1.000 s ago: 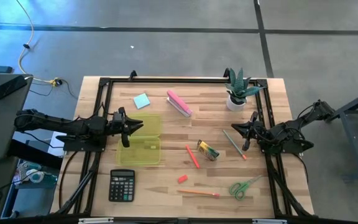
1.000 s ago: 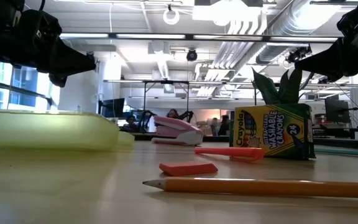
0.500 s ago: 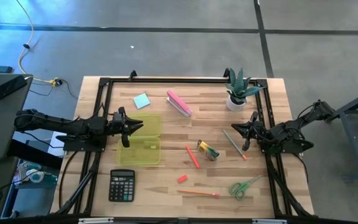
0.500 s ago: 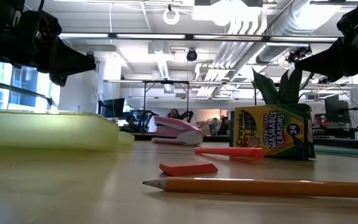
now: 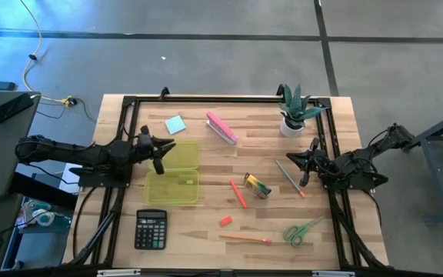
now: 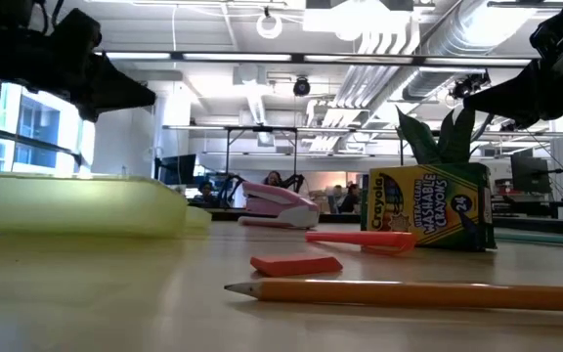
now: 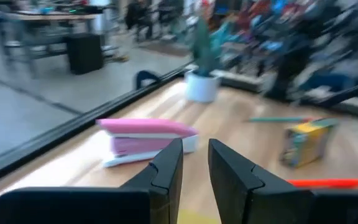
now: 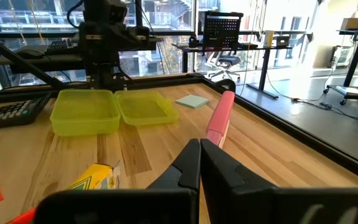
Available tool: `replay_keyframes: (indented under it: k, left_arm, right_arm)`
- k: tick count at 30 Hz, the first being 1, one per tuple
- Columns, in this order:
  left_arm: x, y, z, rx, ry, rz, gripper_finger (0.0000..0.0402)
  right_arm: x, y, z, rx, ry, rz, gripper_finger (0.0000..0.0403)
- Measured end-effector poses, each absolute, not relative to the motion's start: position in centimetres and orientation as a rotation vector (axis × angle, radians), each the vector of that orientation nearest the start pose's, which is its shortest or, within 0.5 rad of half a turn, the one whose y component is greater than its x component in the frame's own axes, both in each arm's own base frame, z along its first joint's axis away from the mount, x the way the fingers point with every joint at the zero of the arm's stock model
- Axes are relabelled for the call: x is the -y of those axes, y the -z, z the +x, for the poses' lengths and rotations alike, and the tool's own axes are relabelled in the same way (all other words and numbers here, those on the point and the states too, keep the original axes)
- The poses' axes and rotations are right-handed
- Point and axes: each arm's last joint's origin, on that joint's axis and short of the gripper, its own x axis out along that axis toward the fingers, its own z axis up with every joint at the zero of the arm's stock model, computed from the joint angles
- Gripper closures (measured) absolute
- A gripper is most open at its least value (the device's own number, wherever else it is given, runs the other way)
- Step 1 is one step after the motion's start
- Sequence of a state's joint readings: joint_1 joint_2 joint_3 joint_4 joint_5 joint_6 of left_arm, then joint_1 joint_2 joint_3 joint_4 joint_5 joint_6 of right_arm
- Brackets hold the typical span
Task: Pack school essentials
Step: Put the blue sticky notes into the yellow supply box
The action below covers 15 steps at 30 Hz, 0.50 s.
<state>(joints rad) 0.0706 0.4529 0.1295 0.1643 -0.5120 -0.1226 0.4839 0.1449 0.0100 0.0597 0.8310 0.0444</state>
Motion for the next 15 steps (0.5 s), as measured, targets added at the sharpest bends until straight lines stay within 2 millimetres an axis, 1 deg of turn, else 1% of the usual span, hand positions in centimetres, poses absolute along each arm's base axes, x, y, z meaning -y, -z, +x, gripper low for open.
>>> replay_keyframes:
  k: [3,9,11,15]
  left_arm:
    - [-3.1,-19.4,12.6,-0.182,-0.667,-0.044,0.0330]
    - [-5.3,-21.5,12.9,-0.290,-0.823,-0.045,0.0330]
    - [-6.2,-22.2,13.0,-0.342,-0.847,-0.061,0.0330]
    - [-8.3,-23.2,13.4,-0.442,-0.853,-0.154,0.0330]
  right_arm:
    - [-2.6,-16.1,9.5,-0.053,0.348,-0.003,0.0402]
    - [-2.6,-16.2,9.5,-0.052,0.348,-0.002,0.0402]
    - [-2.6,-16.2,9.5,-0.052,0.348,-0.002,0.0402]
    - [-2.6,-16.2,9.5,-0.052,0.348,-0.002,0.0402]
